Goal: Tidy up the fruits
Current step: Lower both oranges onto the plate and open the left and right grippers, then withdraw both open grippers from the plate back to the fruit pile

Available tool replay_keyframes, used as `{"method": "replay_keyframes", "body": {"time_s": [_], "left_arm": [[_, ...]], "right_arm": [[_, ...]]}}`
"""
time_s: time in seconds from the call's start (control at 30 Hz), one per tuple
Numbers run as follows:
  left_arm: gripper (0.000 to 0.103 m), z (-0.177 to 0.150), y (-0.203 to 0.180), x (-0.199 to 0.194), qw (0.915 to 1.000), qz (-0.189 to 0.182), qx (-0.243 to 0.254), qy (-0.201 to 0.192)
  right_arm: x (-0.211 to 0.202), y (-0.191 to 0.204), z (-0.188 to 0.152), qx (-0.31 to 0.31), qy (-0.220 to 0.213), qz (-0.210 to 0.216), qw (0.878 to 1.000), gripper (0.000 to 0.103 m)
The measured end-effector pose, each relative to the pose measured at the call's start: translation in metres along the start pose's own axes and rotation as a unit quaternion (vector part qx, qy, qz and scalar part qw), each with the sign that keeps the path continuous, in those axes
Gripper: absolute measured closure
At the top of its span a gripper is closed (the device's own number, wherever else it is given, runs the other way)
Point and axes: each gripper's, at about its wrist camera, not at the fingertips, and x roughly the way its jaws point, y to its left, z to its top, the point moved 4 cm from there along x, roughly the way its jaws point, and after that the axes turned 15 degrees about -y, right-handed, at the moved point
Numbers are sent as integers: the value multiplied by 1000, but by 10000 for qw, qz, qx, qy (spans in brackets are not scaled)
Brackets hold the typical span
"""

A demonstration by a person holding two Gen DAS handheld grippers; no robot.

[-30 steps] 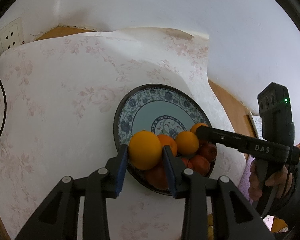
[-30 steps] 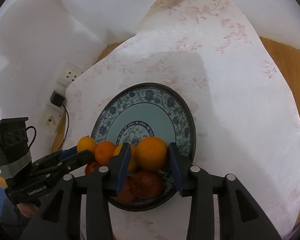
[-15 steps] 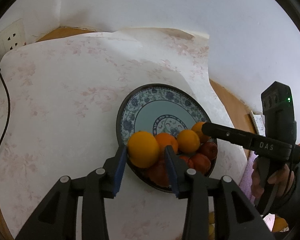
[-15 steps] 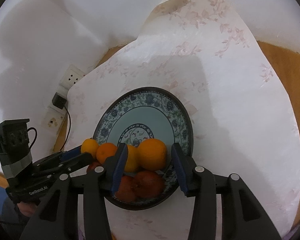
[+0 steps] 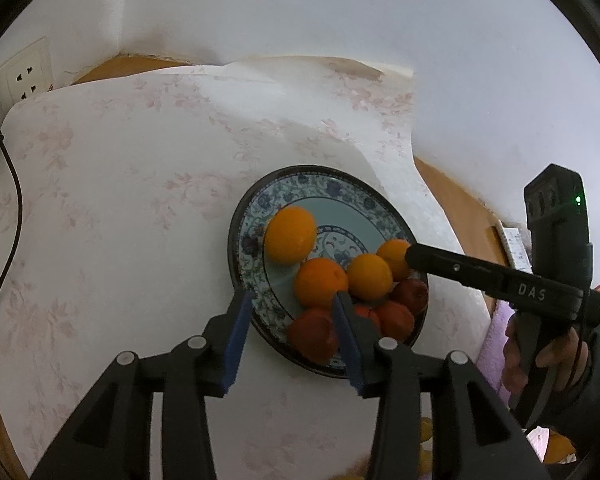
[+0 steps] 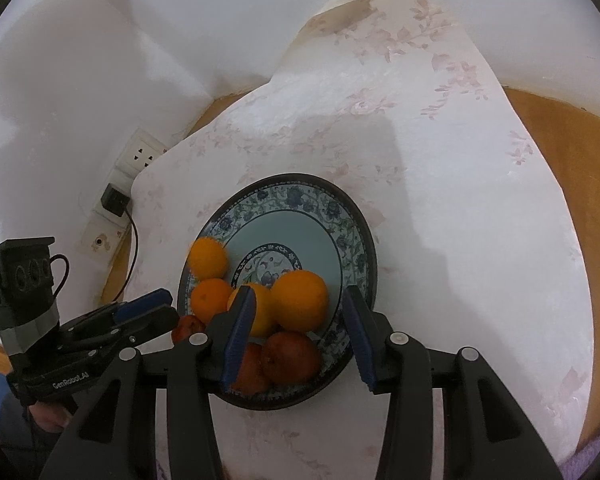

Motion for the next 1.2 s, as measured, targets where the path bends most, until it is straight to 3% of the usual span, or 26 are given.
{"method": "replay_keyframes", "body": {"time_s": [0.77,1.2], "left_arm": [[39,-6,-5,-17,9999,-60,8,-93],[34,-26,-11,-28,9999,-147,81,13]], "right_arm": [[-21,1,-5,8,-149,-95,9998,57],[-37,4,-24,53,-141,-149,9998,57]]}}
